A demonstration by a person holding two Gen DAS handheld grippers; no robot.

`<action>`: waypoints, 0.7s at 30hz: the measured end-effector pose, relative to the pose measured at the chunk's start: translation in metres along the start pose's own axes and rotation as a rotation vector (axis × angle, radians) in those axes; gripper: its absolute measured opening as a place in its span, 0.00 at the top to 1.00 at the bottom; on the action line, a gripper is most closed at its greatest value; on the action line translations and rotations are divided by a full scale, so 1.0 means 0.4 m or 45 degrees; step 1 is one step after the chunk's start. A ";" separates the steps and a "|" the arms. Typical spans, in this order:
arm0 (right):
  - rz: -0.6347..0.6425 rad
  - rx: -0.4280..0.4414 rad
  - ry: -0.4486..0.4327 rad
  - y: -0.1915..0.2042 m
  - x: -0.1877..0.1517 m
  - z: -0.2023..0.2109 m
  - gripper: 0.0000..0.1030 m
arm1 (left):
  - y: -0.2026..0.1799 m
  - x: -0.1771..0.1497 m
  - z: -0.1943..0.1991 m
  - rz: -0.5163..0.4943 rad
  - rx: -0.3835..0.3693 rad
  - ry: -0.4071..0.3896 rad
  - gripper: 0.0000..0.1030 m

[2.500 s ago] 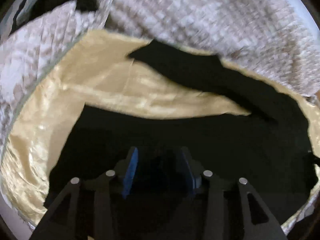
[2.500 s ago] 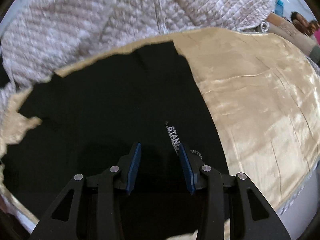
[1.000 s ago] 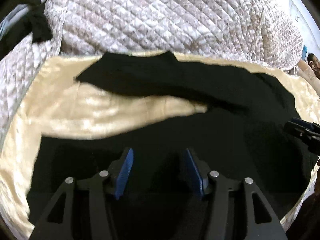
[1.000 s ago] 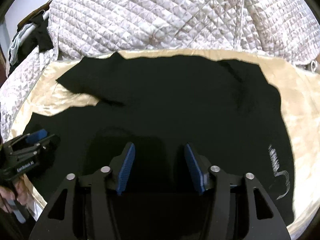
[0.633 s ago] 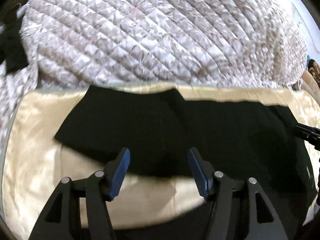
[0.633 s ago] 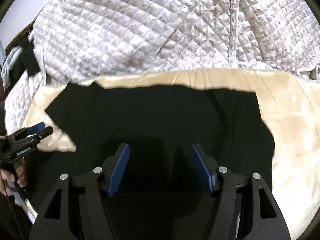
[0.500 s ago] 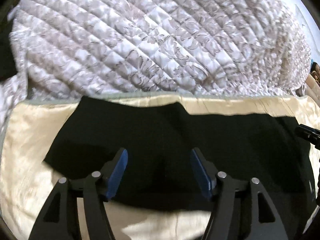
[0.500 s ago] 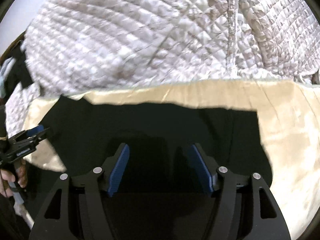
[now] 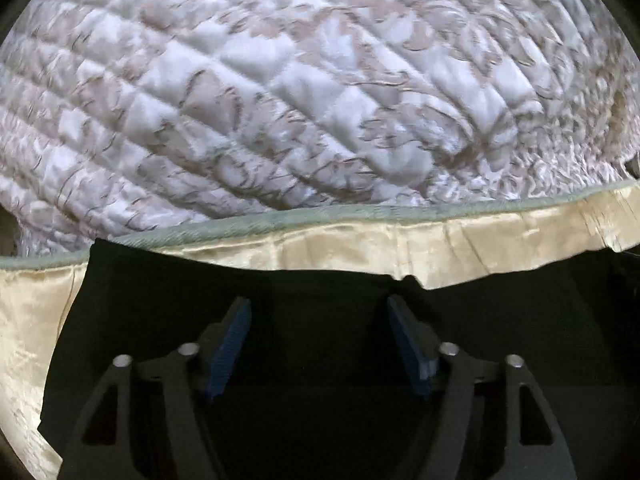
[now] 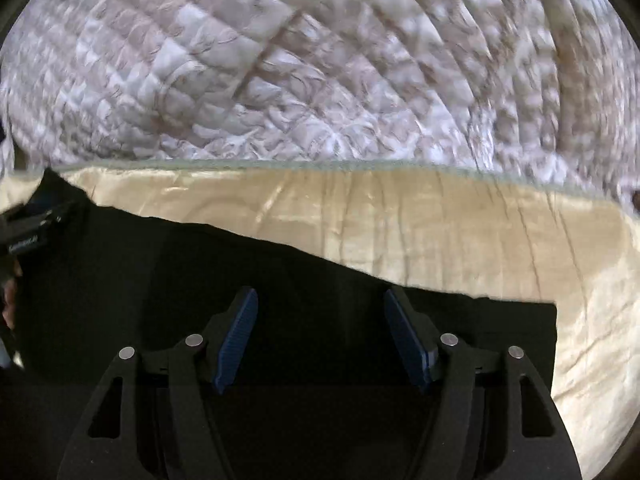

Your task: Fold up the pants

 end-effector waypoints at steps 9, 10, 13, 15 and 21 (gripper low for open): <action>-0.008 0.066 -0.070 0.021 0.002 0.042 0.95 | -0.047 -0.023 0.084 -0.063 0.076 -0.097 0.96; -0.015 0.076 -0.091 0.019 0.001 0.060 0.95 | -0.041 -0.029 0.110 -0.046 0.074 -0.115 0.96; -0.013 0.099 -0.155 0.028 -0.011 0.127 0.95 | -0.023 -0.055 0.206 -0.002 0.034 -0.184 0.96; -0.008 0.110 -0.190 0.044 -0.024 0.170 0.95 | -0.011 -0.066 0.274 0.019 0.010 -0.230 0.96; -0.013 0.170 -0.365 0.098 -0.126 0.378 0.95 | 0.024 -0.201 0.490 0.111 -0.087 -0.375 0.96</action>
Point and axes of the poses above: each gripper's, at about its wrist camera, not at the fingertips, and z roughly against the way its jaws point, y to its left, x to its top, the point moved 5 cm from there along -z, roughly the way its jaws point, and after that the axes turned 7 degrees about y, right-handed, at the moved point
